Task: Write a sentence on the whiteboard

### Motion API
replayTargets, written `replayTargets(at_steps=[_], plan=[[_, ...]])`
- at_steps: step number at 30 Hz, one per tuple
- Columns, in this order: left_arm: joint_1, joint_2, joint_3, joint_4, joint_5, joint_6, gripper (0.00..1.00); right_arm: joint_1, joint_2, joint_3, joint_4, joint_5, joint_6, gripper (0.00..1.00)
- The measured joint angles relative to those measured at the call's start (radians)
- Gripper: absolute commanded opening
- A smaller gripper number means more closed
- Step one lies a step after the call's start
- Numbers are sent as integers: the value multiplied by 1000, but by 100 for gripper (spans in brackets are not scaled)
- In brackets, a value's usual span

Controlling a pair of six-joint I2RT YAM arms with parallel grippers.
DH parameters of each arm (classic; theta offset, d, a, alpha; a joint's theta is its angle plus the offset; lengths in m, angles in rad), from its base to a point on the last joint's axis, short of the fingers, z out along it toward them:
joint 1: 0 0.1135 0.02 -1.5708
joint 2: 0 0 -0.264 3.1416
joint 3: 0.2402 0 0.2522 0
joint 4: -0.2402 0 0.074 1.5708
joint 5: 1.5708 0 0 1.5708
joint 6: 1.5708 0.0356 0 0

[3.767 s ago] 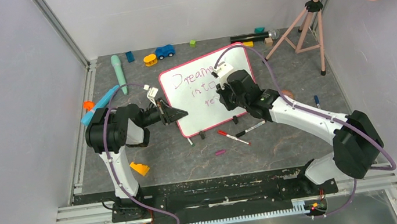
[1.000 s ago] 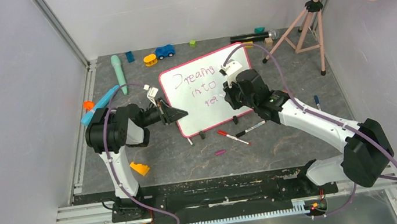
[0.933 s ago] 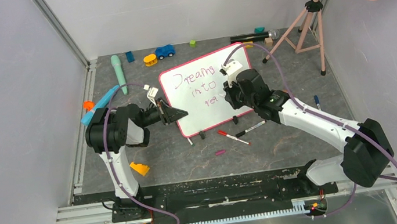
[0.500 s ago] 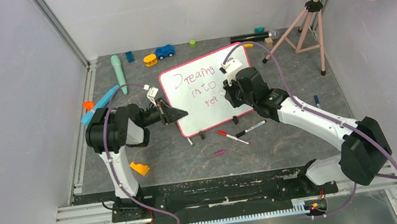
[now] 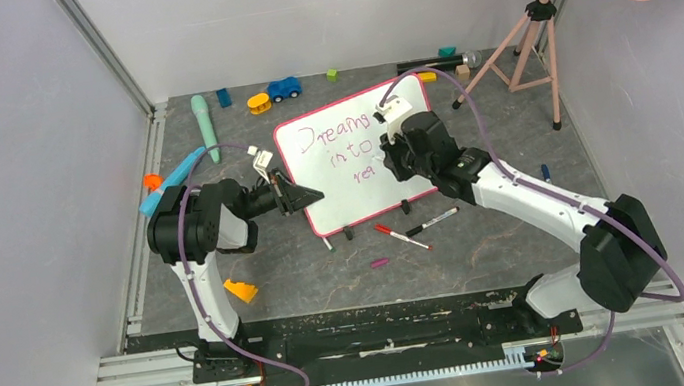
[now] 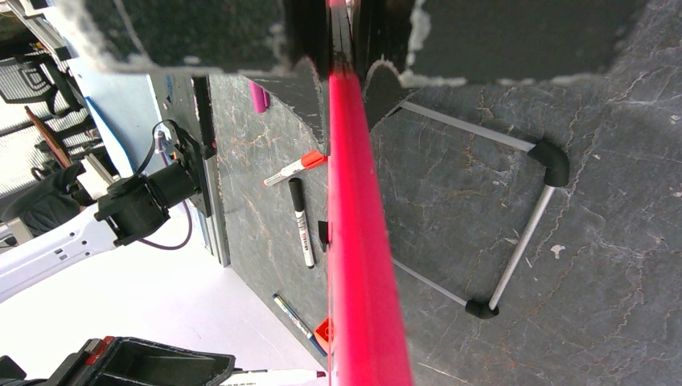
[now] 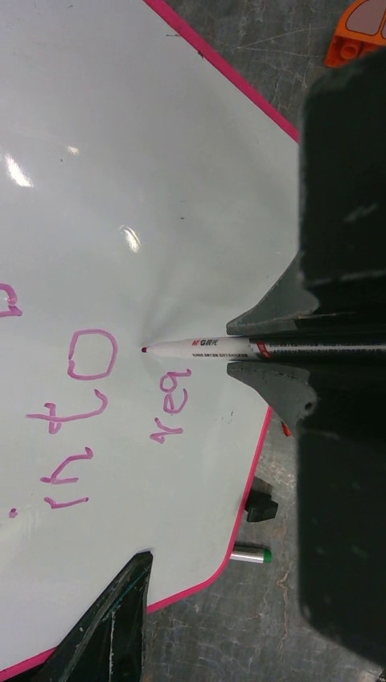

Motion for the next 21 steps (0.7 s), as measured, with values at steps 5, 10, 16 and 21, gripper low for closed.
replayTargets(at_steps=[5,10,16,21], plan=[[0,0,0,0,0,0,2,0,7,6,6,0,0,0],[0,0,0,0,0,0,2,0,21,8,8,0,0,0],[0,0,0,-1,-1,0,2,0,26,10,7,3,2,0],[0,0,0,-1,-2,0,2,0,24,3,13,6,5,0]])
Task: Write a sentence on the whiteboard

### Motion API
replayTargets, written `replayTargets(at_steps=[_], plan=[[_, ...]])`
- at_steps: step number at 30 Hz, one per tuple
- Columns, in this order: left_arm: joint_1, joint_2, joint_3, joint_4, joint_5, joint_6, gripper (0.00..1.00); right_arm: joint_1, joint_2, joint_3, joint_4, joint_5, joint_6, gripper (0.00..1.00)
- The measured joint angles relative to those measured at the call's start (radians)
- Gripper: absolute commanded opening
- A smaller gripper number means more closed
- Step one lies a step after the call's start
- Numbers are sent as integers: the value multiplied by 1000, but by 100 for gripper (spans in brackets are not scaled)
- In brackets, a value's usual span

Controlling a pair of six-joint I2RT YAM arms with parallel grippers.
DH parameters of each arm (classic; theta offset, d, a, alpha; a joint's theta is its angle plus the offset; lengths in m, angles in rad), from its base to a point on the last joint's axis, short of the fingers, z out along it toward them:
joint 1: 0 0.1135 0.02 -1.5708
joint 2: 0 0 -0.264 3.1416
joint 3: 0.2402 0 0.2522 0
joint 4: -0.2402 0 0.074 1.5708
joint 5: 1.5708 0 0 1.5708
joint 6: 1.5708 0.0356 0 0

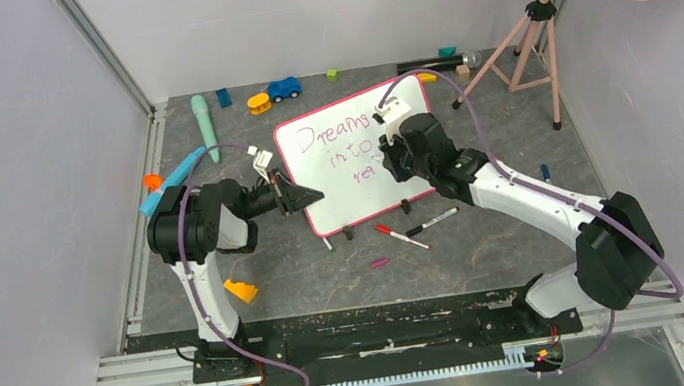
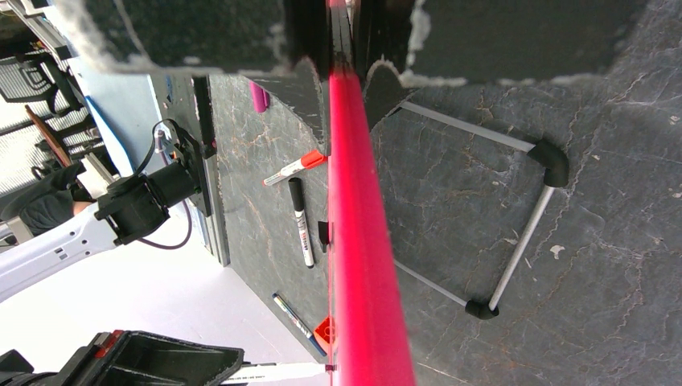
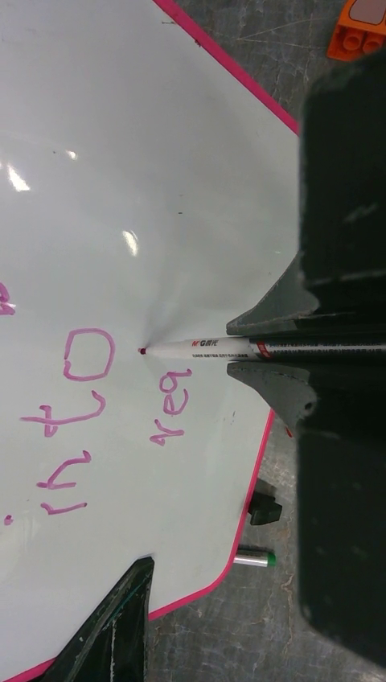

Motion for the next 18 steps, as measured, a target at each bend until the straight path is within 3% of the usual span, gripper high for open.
replayTargets(at_steps=[18], plan=[[0,0,0,1,1,0,4,0,-58,-106,19,-26,21,0]])
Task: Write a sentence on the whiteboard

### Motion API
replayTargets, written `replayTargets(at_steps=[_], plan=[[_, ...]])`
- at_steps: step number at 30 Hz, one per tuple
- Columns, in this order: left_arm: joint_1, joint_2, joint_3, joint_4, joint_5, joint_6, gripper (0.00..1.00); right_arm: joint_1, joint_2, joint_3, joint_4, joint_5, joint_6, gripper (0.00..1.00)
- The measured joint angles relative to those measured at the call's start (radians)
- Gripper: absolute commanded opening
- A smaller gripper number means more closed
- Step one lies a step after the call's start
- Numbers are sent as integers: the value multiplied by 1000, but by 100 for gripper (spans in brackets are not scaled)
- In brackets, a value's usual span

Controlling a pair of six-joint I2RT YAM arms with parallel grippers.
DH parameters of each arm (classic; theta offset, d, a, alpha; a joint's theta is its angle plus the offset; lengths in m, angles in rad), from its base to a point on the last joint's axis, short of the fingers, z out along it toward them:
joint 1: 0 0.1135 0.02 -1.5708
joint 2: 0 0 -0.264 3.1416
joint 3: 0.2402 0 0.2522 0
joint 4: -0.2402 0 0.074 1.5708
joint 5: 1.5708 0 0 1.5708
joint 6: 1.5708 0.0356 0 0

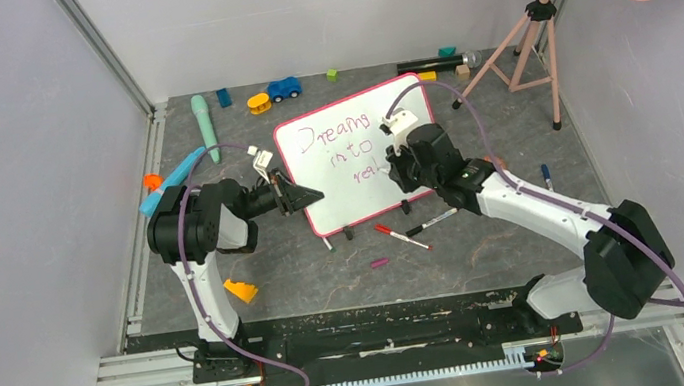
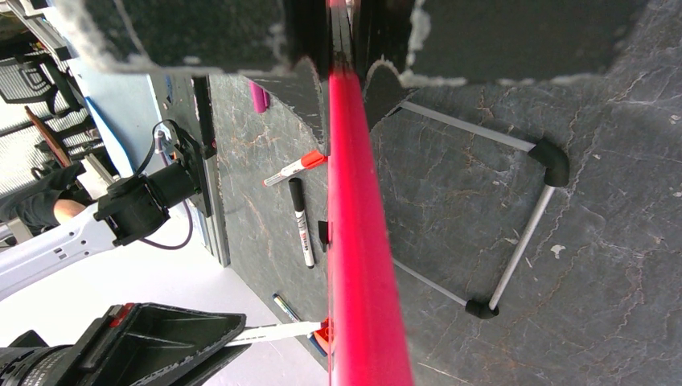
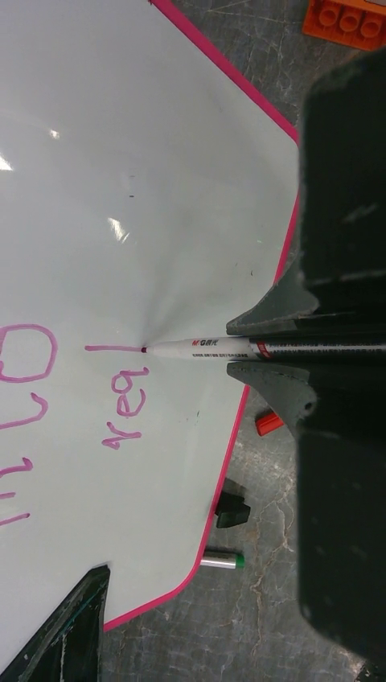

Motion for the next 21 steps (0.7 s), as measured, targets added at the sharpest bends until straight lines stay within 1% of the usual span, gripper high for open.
replayTargets(at_steps=[11,21], plan=[[0,0,0,0,0,0,3,-8,-29,36,-2,2,-7,0],[0,0,0,0,0,0,2,-11,20,77,-4,23,-18,0]])
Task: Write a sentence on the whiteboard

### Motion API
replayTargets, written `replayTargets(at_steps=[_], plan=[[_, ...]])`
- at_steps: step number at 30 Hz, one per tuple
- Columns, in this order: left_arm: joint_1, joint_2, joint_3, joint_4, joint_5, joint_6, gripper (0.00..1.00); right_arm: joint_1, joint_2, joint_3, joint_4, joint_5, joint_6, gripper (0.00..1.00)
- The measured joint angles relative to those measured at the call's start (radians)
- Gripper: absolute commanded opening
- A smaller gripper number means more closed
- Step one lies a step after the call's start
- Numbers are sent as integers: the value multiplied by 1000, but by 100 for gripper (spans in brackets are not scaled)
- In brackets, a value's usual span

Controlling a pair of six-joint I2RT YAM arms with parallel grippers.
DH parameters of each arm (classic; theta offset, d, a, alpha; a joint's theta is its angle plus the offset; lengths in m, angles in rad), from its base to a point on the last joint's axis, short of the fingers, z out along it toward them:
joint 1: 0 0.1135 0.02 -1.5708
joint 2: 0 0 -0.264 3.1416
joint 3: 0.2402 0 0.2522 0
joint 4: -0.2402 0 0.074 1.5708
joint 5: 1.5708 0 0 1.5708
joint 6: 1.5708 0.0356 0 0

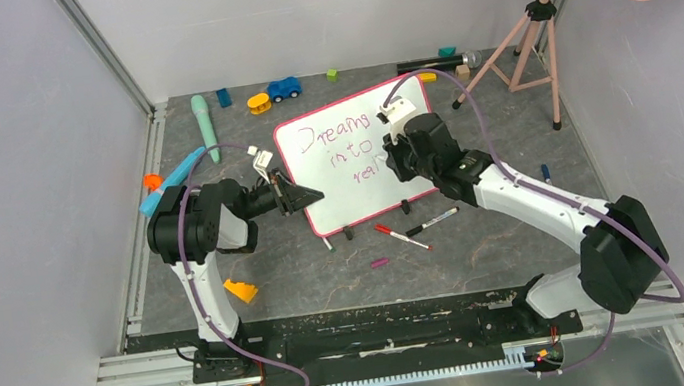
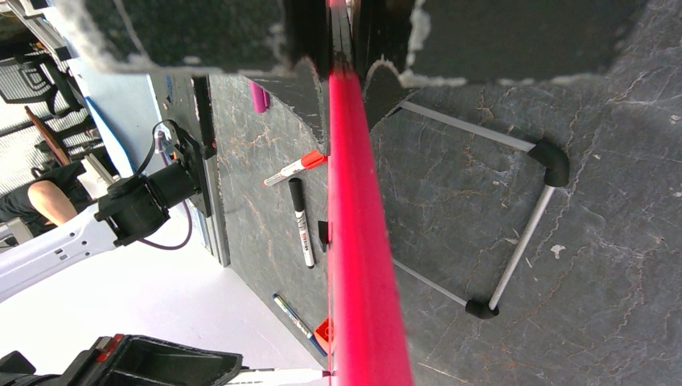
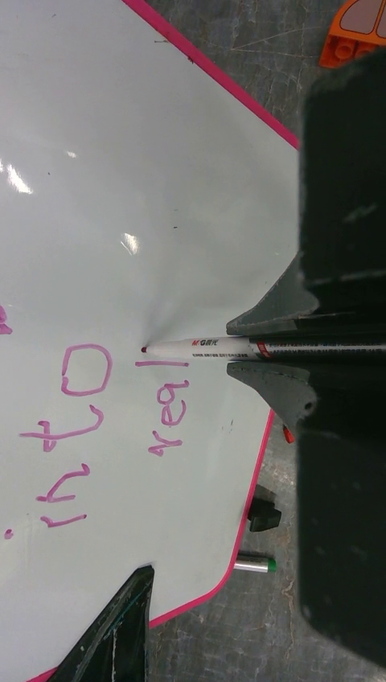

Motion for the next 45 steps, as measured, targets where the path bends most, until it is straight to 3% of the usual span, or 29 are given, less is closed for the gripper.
replayTargets(at_steps=[45], plan=[[0,0,0,0,0,0,2,-3,-26,-12,-28,11,4,0]])
